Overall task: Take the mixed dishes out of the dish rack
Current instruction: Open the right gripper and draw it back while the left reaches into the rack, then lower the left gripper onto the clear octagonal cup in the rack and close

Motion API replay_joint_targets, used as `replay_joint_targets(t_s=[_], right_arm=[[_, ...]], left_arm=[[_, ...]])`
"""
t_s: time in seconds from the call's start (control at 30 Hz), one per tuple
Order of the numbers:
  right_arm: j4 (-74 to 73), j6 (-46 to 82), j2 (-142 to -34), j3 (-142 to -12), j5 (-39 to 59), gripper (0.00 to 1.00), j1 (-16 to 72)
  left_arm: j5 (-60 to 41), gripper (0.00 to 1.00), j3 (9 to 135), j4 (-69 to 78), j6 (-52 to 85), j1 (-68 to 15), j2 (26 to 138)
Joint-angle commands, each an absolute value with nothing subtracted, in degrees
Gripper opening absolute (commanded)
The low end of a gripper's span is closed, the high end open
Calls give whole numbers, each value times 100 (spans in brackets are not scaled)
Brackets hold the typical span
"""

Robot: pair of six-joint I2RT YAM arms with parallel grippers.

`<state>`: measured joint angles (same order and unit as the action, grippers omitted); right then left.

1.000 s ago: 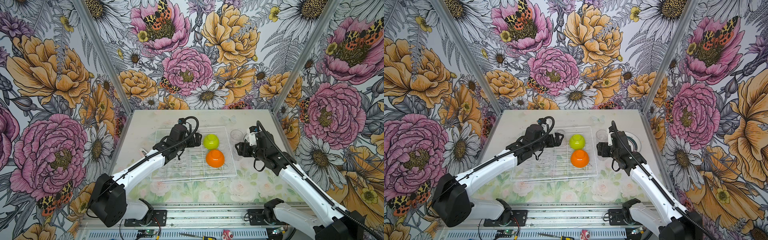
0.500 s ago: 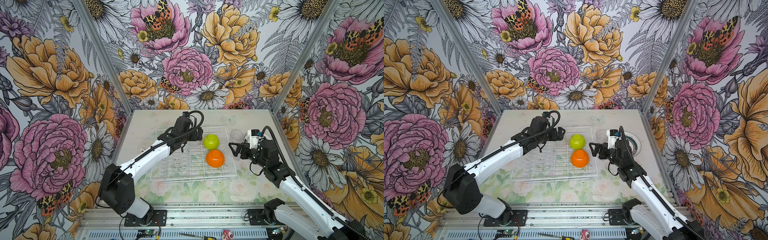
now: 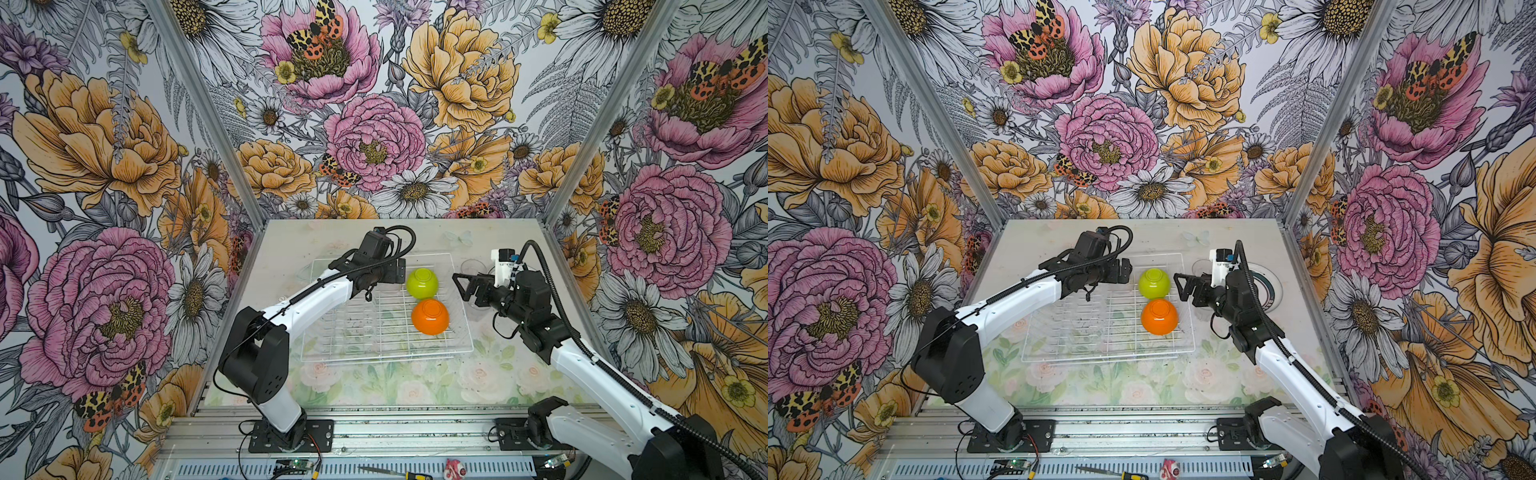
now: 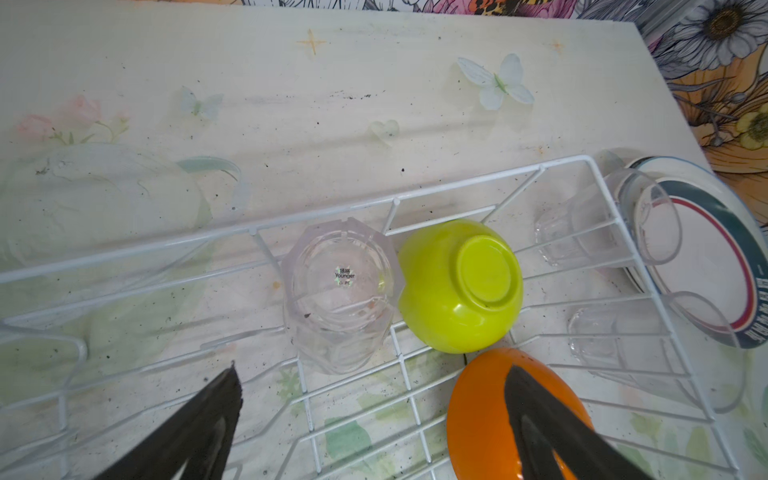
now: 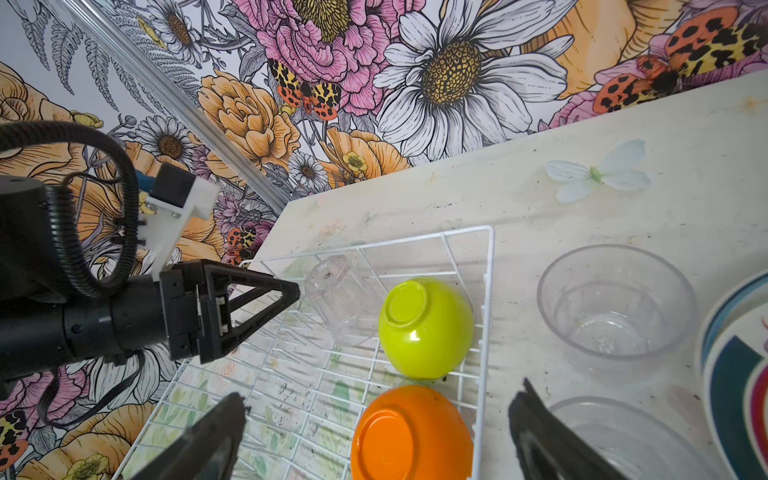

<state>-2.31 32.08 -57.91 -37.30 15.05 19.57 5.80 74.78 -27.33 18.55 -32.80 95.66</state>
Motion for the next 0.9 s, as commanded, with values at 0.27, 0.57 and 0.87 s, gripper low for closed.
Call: replay_joint_targets(t_s=[0.27, 0.57, 0.87], right_arm=[[-518, 2804, -6276, -4232, 1455, 100, 1999], [-797, 2910, -6765, -4482, 1704, 99, 2001], [-873, 3156, -6620, -4334, 1611, 99, 2001]], left_arm=[[576, 99, 8374, -2966, 1574, -3059, 10670], [720, 99, 8829, -3081, 1532, -3098, 11112], [1151, 89, 8947, -3086, 1389, -3299, 11311]])
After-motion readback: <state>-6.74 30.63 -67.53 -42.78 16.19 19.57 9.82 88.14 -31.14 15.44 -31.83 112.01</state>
